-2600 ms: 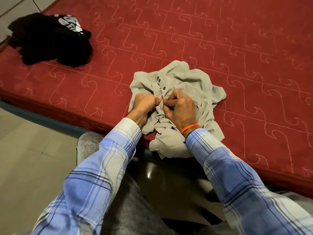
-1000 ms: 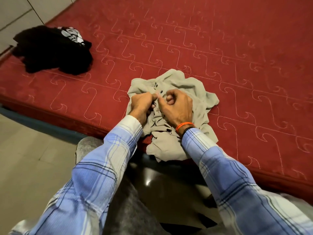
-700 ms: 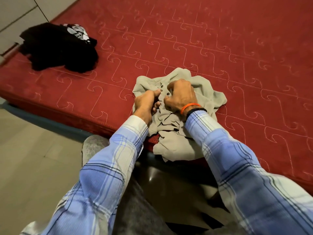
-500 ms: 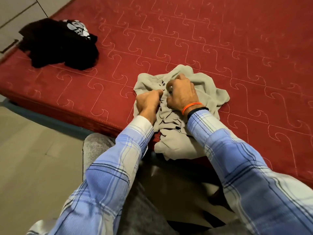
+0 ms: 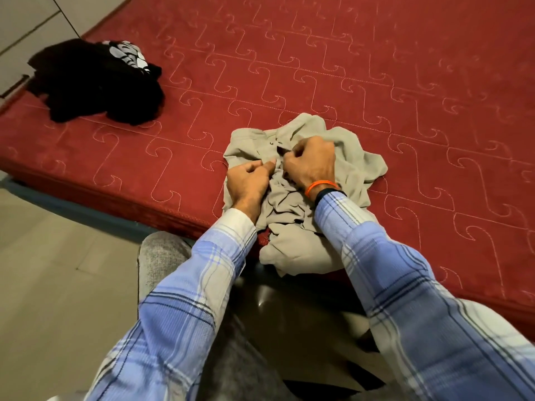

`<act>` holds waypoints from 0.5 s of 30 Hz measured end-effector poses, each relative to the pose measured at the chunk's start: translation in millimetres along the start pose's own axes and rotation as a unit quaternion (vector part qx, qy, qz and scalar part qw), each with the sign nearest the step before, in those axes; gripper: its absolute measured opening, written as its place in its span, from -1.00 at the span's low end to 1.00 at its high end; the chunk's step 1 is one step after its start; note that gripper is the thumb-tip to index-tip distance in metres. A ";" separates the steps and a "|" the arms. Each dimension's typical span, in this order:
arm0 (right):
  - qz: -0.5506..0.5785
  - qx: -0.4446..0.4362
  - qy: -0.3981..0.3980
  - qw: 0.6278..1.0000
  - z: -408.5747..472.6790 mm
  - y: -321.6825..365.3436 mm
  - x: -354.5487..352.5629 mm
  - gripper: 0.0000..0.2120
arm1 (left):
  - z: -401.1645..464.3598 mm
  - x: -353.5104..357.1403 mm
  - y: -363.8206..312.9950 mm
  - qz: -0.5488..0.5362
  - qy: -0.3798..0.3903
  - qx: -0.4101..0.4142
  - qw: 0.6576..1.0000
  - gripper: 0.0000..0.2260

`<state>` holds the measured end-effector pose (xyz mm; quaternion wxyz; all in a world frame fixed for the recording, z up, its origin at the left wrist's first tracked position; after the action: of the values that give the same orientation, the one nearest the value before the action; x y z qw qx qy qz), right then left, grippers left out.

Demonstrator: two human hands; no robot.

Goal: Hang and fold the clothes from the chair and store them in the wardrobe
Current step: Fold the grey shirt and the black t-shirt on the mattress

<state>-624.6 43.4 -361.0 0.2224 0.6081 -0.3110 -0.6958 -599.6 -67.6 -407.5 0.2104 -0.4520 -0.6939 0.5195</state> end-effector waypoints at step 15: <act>0.074 -0.164 -0.060 0.982 -24.2 -17.5 17.2 -0.78 | -8.2 4.0 0.4 -0.006 0.041 0.034 0.999 -0.93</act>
<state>-602.3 40.1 -387.1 0.3511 0.4959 -0.2499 -0.7539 -595.2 -59.8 -405.5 0.2573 -0.4608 -0.6693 0.5229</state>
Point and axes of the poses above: each hand's wrist, its own z-axis towards the middle knuckle, its own x-axis out of the palm, y = z × x, the point moved 1 cm from there along z, towards the middle knuckle, and after that the axes turned 4 degrees about z, right-handed, at the moved point
